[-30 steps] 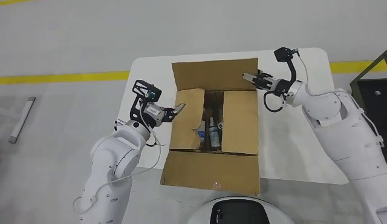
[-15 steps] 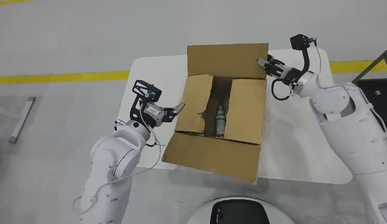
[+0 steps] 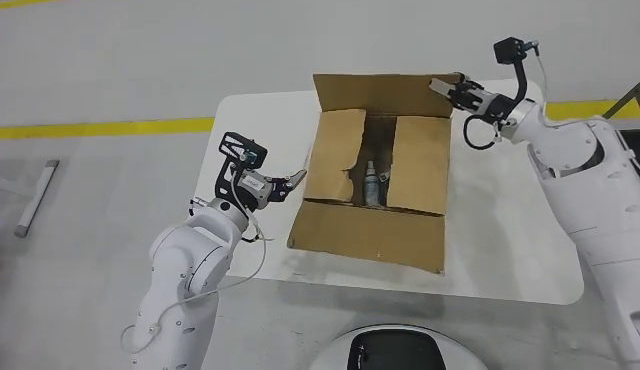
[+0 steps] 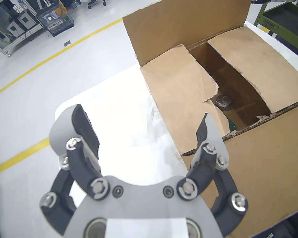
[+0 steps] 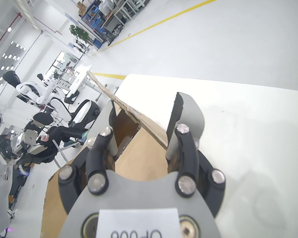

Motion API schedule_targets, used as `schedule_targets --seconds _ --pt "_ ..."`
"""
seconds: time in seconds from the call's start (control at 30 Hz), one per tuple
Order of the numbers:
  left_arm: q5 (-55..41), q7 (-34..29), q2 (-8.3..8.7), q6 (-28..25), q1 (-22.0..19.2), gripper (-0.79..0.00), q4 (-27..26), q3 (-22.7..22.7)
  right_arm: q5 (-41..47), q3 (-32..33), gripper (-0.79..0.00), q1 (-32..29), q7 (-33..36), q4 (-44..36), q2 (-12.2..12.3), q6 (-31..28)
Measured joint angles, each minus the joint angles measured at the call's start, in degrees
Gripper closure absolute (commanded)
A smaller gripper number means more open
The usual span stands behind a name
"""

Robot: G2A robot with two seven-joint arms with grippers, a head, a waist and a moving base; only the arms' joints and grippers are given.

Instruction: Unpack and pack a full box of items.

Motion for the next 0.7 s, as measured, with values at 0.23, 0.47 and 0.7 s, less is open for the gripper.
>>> schedule_targets --seconds 0.23,0.47,0.7 --pt "0.0 0.0 0.0 0.0 0.0 -0.785 0.0 0.0 0.45 2.82 -0.785 -0.97 3.69 -3.03 1.24 -3.93" --pt "0.0 0.0 0.0 0.0 0.0 -0.785 0.0 0.0 3.22 7.95 -0.717 -3.96 1.88 -7.99 2.45 -4.36" --pt "0.0 0.0 0.0 0.0 0.0 -0.785 0.0 0.0 6.6 9.86 0.0 -3.35 -8.21 -5.72 2.1 9.8"
